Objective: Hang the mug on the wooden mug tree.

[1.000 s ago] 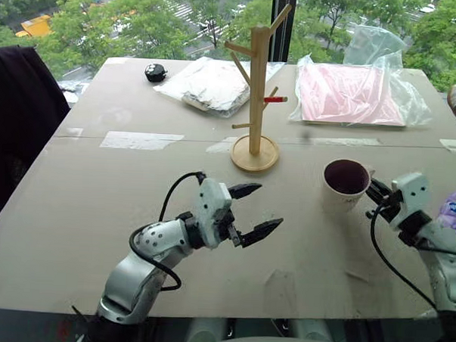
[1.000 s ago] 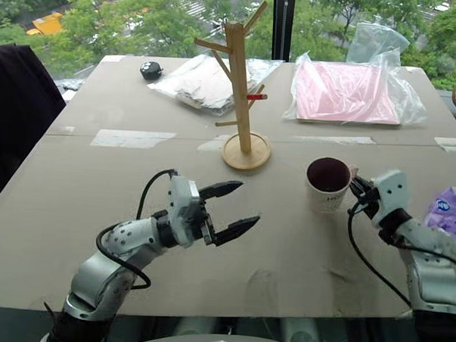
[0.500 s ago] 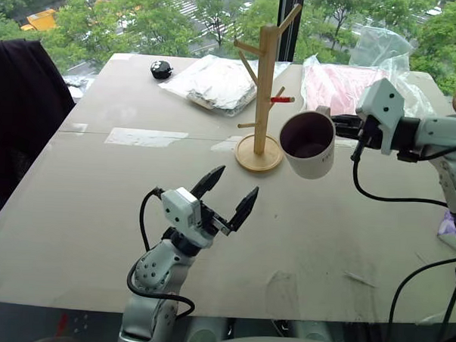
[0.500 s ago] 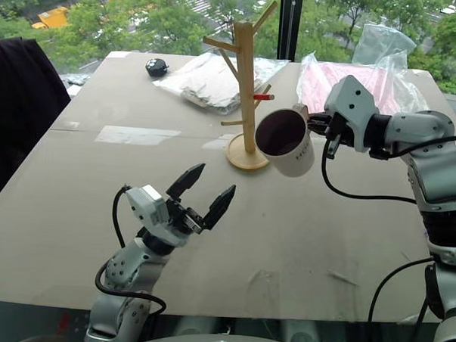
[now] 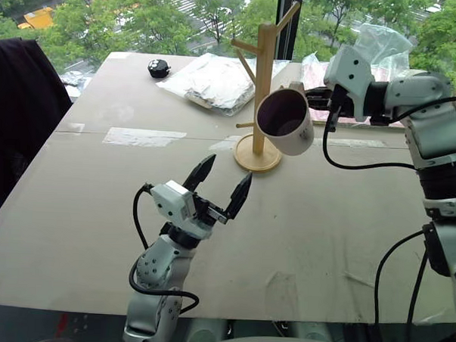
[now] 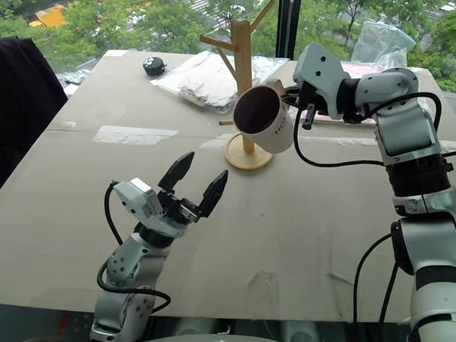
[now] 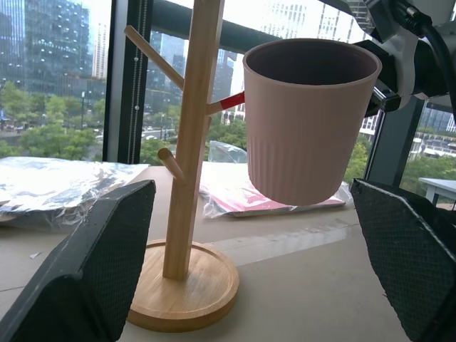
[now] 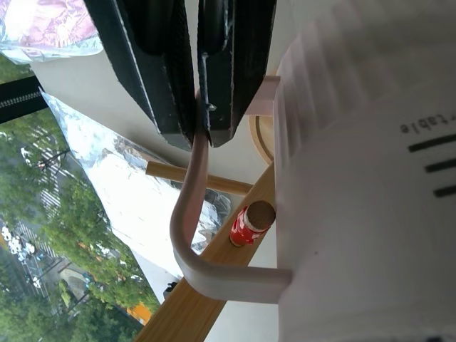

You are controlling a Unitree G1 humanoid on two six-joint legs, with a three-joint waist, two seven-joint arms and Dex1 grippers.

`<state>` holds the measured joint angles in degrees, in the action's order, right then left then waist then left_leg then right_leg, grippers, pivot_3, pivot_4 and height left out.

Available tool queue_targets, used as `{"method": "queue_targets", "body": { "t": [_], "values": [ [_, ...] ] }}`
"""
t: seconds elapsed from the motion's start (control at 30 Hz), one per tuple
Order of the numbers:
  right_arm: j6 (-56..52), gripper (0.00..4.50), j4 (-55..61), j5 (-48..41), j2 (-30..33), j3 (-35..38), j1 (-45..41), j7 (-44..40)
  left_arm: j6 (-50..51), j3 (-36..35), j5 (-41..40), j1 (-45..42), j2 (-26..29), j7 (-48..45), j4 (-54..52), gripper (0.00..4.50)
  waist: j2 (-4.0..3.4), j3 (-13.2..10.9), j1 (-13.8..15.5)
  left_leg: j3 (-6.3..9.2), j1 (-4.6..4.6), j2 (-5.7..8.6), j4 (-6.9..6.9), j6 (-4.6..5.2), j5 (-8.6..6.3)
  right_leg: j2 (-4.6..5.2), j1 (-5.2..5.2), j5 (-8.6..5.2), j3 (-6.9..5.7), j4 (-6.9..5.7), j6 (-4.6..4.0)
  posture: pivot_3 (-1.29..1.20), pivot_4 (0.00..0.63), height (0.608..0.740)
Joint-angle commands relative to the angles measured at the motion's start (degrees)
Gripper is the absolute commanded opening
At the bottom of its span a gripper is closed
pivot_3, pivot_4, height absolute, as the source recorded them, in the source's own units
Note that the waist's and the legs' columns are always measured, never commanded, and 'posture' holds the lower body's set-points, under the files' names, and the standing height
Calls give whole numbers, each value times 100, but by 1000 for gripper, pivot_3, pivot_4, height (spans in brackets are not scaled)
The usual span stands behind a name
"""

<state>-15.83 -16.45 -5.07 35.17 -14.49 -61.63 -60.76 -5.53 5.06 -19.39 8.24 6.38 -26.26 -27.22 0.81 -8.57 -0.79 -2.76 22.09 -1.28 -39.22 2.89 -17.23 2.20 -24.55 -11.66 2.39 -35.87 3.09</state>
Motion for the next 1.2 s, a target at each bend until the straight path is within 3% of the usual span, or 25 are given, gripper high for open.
{"method": "queue_targets", "body": {
  "t": [0.03, 0.1, 0.33, 0.37, 0.53, 0.7, 0.8, 0.9, 1.07, 1.2],
  "values": [
    [154, 285, -185, 203, -101, 8, -320, 19, -133, -40, -106, -103, -15, 13, -34, 4500, 0, 0, 1, 0, 0, 0, 0, 0, 0, 0, 0, 0, 0, 0, 0, 0, 150, 740],
    [179, 911, -314, 265, -187, 29, -434, 72, -138, -61, -132, -119, -8, 12, -19, 4500, -1, 0, 1, -1, 0, 1, 0, 0, 0, 2, 0, 0, 0, -1, -1, 0, 150, 740],
    [-39, 4173, -352, 196, -151, 425, -496, 379, -173, -69, -161, -51, -9, 26, -14, 4500, -1, -1, 11, 5, 12, 1, 1, -2, 0, 9, -10, 0, -9, 0, -1, 0, 150, 740],
    [-122, 4460, -290, 153, -50, 525, -421, 382, -180, -59, -143, -21, 3, 22, -19, 4500, -1, -1, 13, 5, 15, 2, 1, -2, 0, 13, -11, 0, -9, 1, 0, 0, 150, 740],
    [-922, 4460, 508, -482, 435, 1270, 611, 283, 121, 13, 24, 325, 308, -24, -3, 4500, 0, 1, 56, 22, 38, 11, 0, -1, 0, 57, -20, 0, -40, 9, 0, 0, 150, 740],
    [-1136, 4460, 1756, -1172, 575, 2051, 2759, 289, 667, 53, 15, 848, 770, -120, 31, 4500, -1, 1, 45, 45, 54, 11, 6, 0, -1, 65, -25, 0, -66, 12, 1, 0, 150, 740],
    [-1104, 4460, 2657, -1716, 136, 2609, 4431, 594, 898, 47, 396, 1110, 1104, -31, 55, 4500, -11, 0, 40, 59, 57, 11, 4, 0, 0, 61, -26, 6, -82, 6, 11, 0, 150, 740],
    [-344, 4460, 3223, -1700, -427, 2808, 6186, 824, 1003, 2, 516, 1494, 1408, -114, -150, 4500, -13, 5, 34, 69, 55, 11, 3, -1, 0, 33, -24, -2, -89, 0, 0, 0, 150, 740],
    [760, 4460, 3110, -1389, -985, 2761, 7358, 1195, 1119, -54, 539, 1747, 1577, -102, -295, 4500, -11, -9, -29, 31, 26, 9, -13, 1, 2, 26, -9, -5, -58, 0, 1, 0, 150, 740],
    [1352, 4460, 2900, -1286, -1264, 2696, 7705, 1396, 1377, -56, 625, 1608, 1714, -104, -243, 4500, -7, -10, -15, 21, -39, 1, -14, -3, 0, 29, 36, -19, -60, -2, 22, 0, 150, 740]
  ]
}}
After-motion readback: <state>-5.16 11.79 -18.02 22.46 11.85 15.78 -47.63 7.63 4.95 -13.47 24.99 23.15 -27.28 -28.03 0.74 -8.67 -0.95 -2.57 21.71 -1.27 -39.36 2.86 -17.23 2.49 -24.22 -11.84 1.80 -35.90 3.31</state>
